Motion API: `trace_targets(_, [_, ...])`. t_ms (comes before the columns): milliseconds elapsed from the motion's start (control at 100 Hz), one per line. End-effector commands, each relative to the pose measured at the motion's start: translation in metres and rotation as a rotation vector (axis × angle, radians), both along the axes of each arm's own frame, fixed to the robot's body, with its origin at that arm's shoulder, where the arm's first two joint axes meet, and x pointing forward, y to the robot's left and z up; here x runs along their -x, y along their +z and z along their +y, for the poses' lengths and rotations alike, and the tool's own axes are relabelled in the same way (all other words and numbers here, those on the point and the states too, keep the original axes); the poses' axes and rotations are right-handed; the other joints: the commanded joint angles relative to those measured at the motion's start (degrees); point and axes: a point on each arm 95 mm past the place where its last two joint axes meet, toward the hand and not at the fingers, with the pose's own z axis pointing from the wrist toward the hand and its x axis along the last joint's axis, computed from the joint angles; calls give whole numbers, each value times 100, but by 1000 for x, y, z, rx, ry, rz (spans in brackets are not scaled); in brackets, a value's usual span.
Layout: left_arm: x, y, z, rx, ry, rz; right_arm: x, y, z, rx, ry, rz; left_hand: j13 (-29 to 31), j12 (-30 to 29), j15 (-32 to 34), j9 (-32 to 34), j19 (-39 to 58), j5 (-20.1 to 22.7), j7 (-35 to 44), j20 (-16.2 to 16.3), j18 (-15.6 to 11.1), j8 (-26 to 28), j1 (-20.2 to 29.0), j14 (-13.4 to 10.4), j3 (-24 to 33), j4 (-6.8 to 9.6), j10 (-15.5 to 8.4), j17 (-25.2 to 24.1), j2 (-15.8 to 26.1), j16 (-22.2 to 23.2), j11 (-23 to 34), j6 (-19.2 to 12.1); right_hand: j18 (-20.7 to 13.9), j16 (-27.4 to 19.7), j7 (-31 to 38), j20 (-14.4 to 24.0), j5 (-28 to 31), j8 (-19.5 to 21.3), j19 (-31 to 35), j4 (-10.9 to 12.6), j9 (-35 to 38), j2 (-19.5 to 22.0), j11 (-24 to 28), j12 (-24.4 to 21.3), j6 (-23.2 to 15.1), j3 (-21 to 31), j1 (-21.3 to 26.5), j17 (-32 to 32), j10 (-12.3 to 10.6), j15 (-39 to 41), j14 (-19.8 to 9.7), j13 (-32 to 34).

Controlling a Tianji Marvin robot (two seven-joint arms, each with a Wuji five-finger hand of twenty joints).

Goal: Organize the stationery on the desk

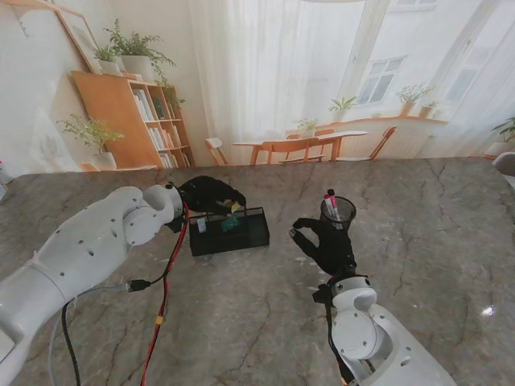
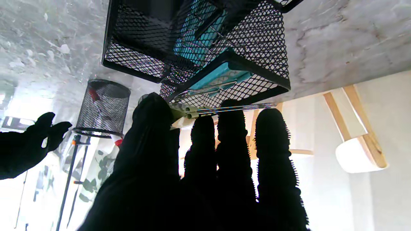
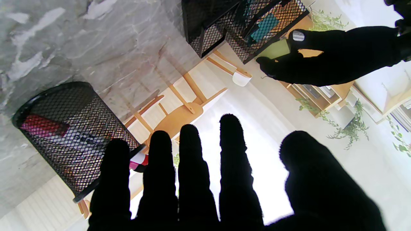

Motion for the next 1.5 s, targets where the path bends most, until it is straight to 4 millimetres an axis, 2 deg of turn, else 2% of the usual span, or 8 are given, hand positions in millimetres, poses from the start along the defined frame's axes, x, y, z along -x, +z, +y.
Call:
trace_targets(0, [0,-4,-2,-8,-3,10,0,-2,1,-1,7,15,-192,-96,-391,-103,-235,-22,-83,-153,254,-14,327,-75,59,120,-203,-258,90,-291,-68,-216,8,78,52,83,46,141,99,-10,55,199,107,64,-9,-96,10,-35,14,21,24,13])
trace_targets(280, [4,-6,-7,-4,-60,22,0,-2,0,2,2,15,-1059,-426,-1421,-506,-1260,13,-143,-483,880,-273,189,137,8,76,-233,-1480,160,-1145,-517,-407,8,79,53,83,49,141,102,-10,55,201,107,65,3,-99,15,-36,11,23,30,11])
trace_targets(560, [13,-8,-6,9,-59,41,1,-2,0,2,2,16,-1258,-597,-1607,-416,-1707,-316,-865,-684,1301,-927,-519,385,11,88,-256,-1807,607,-1707,-665,-382,13,79,53,84,52,141,109,-9,53,205,106,65,0,-101,19,-34,15,25,27,10])
trace_targets(720, [16,-6,-5,24,-48,-20,1,-2,0,1,3,15,-708,-361,-1237,226,-1162,-455,-1062,-536,1021,-1165,306,118,-8,72,-385,-1365,857,-1474,-341,-300,13,79,51,83,47,140,110,-10,59,208,108,66,-2,-106,18,-32,13,26,28,12])
trace_targets(920, [18,-10,-5,43,-54,-40,1,-2,0,-1,2,12,-1,1584,-374,787,-125,-220,-817,-317,280,-1176,799,-28,-41,-63,-493,-344,203,-464,-65,-276,13,79,54,84,54,140,114,-8,63,213,109,66,-3,-107,29,-29,20,28,30,14])
trace_targets(1070, [23,-11,-6,54,-62,-50,1,-1,0,0,-1,12,389,1326,216,413,179,-186,-711,-288,-166,-1151,846,-308,-15,-32,-376,148,232,30,7,-218,8,79,54,83,55,140,118,-9,64,215,110,67,0,-112,37,-32,20,28,33,8])
trace_targets(1160, [25,-11,-6,55,-64,-50,2,-1,0,-1,-2,12,296,54,-114,57,41,-248,-679,-432,-55,-1179,642,-213,15,94,-316,116,537,-244,73,-185,12,80,54,82,54,140,118,-9,59,216,108,66,0,-114,36,-38,13,33,33,16])
trace_targets(1490, [36,1,-13,158,-88,-91,2,-2,1,-7,-2,16,226,-475,-845,-276,-767,-347,-634,-1085,-172,-1150,823,-244,23,89,-166,496,631,-959,-261,112,11,79,56,81,57,140,129,-7,58,222,108,66,2,-121,52,-38,16,35,37,7])
